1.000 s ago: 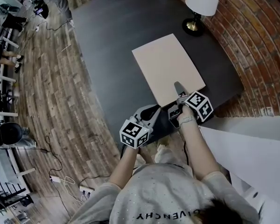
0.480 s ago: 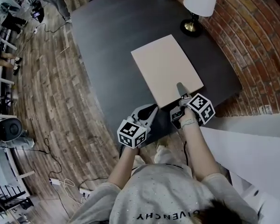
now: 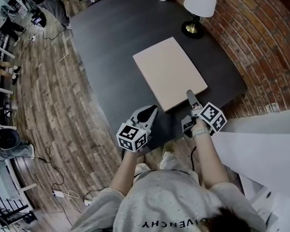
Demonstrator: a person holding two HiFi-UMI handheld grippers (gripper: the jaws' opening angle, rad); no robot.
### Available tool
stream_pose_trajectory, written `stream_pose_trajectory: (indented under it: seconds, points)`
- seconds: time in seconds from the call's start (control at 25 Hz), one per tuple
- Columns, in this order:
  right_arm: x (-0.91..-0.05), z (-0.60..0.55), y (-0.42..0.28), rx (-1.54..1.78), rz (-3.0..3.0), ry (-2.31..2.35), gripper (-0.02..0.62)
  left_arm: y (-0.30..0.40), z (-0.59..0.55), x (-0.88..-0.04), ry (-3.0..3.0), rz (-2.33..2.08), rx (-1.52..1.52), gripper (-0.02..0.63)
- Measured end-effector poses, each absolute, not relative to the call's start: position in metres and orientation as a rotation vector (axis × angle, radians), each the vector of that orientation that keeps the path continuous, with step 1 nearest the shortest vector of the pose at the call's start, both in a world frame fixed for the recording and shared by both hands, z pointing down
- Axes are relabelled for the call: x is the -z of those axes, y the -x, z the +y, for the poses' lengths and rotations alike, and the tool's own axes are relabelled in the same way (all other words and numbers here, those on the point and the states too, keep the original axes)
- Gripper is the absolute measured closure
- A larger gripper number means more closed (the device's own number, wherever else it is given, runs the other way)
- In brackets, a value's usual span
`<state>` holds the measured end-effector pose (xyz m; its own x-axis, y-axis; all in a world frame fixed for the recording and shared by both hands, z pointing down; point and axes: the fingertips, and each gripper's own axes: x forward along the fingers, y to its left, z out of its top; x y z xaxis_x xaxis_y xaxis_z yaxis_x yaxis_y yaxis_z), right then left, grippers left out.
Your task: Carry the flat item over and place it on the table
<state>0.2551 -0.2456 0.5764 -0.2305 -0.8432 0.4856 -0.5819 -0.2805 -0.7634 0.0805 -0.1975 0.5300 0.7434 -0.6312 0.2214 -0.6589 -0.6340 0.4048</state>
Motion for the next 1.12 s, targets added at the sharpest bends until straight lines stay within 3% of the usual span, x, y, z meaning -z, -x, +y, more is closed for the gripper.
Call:
stream_pose_trajectory:
  seconds: [0.24,0.64,1.12]
  points:
    - [-0.561,-0.235,-0.257,1.406,1.852,1.806,0.373,-0.062,-0.205,-0.524,-2.48,-1.026,-0.067,0.591]
    - [-0.527,-0.23,-0.241,1.181,2.146,1.817,0.595,-0.043,-0.214,-0.505,-2.499,-1.077,-0.035,0.591]
    - [-0.467,-0.225,-0.218,0.808,2.438,1.759,0.595,-0.027,-0.223,-0.478,-2.538,-1.146,0.004,0.591]
